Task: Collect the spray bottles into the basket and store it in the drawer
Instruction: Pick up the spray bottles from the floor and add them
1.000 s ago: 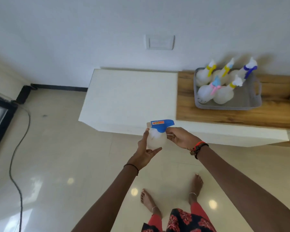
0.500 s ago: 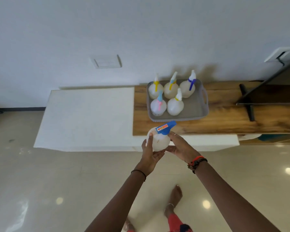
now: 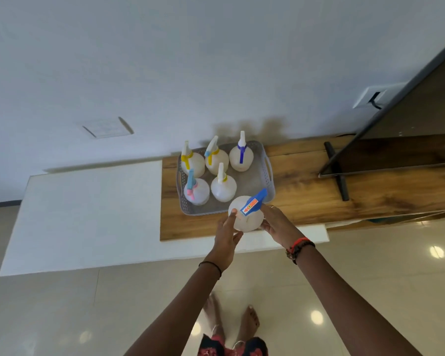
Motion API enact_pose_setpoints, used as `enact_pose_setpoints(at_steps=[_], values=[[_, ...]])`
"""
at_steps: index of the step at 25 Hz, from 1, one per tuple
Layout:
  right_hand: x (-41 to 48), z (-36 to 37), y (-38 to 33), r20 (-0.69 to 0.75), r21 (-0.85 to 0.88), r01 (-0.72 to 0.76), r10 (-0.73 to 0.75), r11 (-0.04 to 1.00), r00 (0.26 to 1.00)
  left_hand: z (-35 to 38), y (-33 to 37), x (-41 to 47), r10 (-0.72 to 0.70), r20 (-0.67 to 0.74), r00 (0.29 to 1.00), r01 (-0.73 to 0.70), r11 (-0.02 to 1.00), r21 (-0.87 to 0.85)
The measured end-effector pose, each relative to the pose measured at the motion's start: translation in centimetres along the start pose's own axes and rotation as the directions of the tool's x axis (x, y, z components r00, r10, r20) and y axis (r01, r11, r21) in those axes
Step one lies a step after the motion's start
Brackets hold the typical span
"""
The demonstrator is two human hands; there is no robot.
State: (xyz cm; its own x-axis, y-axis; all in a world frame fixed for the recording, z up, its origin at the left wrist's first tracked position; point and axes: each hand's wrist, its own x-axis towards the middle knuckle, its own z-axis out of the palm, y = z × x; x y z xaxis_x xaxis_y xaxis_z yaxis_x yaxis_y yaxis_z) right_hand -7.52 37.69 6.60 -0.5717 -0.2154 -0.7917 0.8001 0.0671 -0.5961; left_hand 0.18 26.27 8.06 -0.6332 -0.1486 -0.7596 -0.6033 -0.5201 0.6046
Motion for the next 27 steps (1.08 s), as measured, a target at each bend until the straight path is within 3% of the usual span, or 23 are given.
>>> enact_pose_setpoints(at_steps=[6, 9, 13, 19, 27], values=[[4.4, -2.6, -2.7, -0.083, 0.048, 0.039, -0.035, 0.998, 0.996, 4.2, 1.3, 4.6, -0.049, 0.004, 0.999, 0.049, 0.987, -0.151], [6.8, -3.5, -4.0, -0.073, 0.038, 0.034, -0.031, 0.999, 0.997, 4.9, 1.8, 7.2, -0.04, 0.037, 0.998, 0.046, 0.986, -0.158], [10.2, -3.9, -5.3, -0.06, 0.064, -0.049, 0.053, 0.997, 0.997, 5.6, 2.4, 10.5, -0.13, -0.009, 0.991, 0.128, 0.983, -0.13], [14.6, -3.5, -6.5, -0.092, -0.055, -0.125, 0.12, 0.991, 0.989, 5.9, 2.6, 15.0, -0.184, -0.063, 0.981, 0.179, 0.981, -0.079], [17.9, -2.3, -7.3, -0.063, -0.15, -0.137, 0.129, 0.979, 0.99, 5.6, 2.8, 18.0, -0.278, -0.042, 0.96, 0.26, 0.933, -0.249]])
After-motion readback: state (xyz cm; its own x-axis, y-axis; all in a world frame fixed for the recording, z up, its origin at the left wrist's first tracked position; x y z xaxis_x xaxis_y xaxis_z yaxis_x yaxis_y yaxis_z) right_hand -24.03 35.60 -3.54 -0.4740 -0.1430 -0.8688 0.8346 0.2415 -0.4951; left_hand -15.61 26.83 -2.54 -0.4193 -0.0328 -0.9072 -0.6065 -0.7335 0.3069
